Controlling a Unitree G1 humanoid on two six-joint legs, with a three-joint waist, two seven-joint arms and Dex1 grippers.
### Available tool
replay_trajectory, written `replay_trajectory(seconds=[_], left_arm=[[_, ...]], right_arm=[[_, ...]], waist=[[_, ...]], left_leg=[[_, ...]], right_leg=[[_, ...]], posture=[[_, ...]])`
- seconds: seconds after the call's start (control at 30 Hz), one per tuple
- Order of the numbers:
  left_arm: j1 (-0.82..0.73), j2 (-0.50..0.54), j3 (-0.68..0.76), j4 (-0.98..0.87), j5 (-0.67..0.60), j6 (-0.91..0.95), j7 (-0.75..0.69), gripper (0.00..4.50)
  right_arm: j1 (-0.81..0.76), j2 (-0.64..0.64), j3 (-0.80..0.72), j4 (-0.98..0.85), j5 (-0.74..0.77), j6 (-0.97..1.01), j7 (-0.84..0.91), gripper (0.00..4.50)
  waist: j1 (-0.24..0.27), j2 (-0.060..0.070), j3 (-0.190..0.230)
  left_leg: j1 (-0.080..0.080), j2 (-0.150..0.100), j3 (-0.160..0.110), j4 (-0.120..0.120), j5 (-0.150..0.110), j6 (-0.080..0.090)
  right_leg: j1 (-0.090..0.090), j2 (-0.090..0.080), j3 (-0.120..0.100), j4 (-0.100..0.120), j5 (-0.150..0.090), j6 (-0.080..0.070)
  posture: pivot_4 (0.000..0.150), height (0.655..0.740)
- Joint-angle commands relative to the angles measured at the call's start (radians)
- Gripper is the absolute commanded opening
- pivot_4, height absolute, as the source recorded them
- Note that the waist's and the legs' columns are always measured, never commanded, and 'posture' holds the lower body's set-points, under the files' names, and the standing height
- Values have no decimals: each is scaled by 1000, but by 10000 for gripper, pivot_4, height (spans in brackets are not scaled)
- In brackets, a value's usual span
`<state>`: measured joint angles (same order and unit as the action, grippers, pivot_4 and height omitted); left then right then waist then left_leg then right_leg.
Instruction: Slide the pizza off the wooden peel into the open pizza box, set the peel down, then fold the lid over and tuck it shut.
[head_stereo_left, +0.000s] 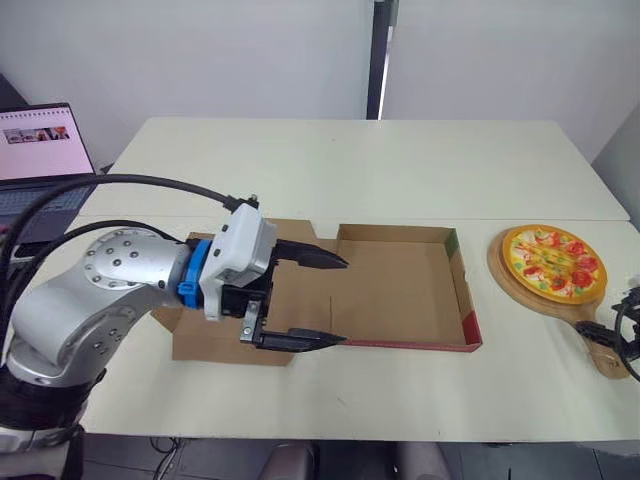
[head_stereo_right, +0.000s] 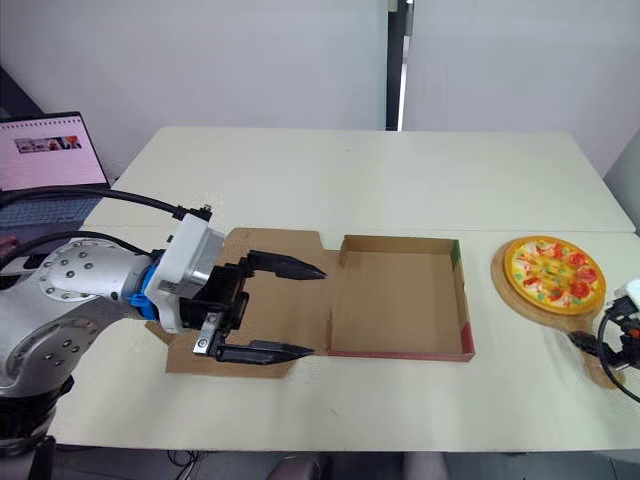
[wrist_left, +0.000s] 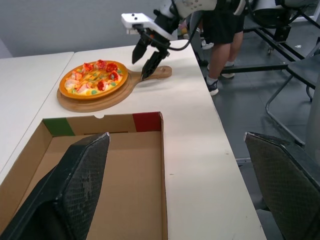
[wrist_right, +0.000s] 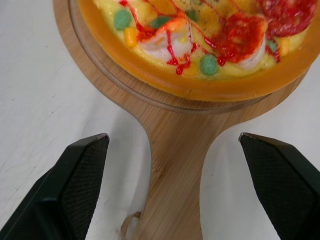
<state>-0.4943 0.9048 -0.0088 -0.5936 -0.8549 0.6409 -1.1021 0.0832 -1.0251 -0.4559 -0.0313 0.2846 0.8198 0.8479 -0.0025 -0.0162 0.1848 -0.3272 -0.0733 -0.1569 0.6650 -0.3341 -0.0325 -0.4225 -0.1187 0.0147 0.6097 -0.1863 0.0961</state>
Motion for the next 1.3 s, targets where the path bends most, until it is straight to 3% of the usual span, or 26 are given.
replay_trajectory(seconds=[0.03,0.4,0.5,0.73,1.07,1.3], left_arm=[[-16,-11,-6,-16,24,-22,-5,44921],[-19,-40,-3,-2,53,-14,13,44921],[-23,-39,-7,8,69,-21,2,45000],[-27,-48,-6,23,95,-26,4,45000],[-61,-86,-25,55,109,-29,10,45000],[-97,-103,-25,92,125,-30,-3,45000]], right_arm=[[-37,-18,28,62,-23,-10,-18,45000],[-124,-6,133,227,-37,-96,43,45000],[-139,-3,146,255,-35,-98,49,38768],[-133,25,130,268,-30,-96,23,16049],[-76,84,1,119,15,-120,-52,15868],[-79,55,-72,33,43,-103,-61,15867]], waist=[[0,0,0],[-6,-2,0],[-10,-3,-1],[-9,-10,-4],[-10,-11,-5],[-17,-5,-3]], left_leg=[[0,0,0,0,0,0],[1,1,0,1,0,0],[1,2,0,2,0,0],[2,2,0,3,0,0],[1,1,0,3,0,0],[1,1,1,2,0,0]], right_leg=[[0,0,0,0,0,0],[1,1,0,0,0,2],[1,2,0,0,0,3],[2,2,1,0,0,4],[2,2,1,0,1,4],[1,2,2,0,1,4]], posture=[[1500,7400],[1500,7400],[1500,7400],[1500,7400],[1500,7400],[1500,7400]])
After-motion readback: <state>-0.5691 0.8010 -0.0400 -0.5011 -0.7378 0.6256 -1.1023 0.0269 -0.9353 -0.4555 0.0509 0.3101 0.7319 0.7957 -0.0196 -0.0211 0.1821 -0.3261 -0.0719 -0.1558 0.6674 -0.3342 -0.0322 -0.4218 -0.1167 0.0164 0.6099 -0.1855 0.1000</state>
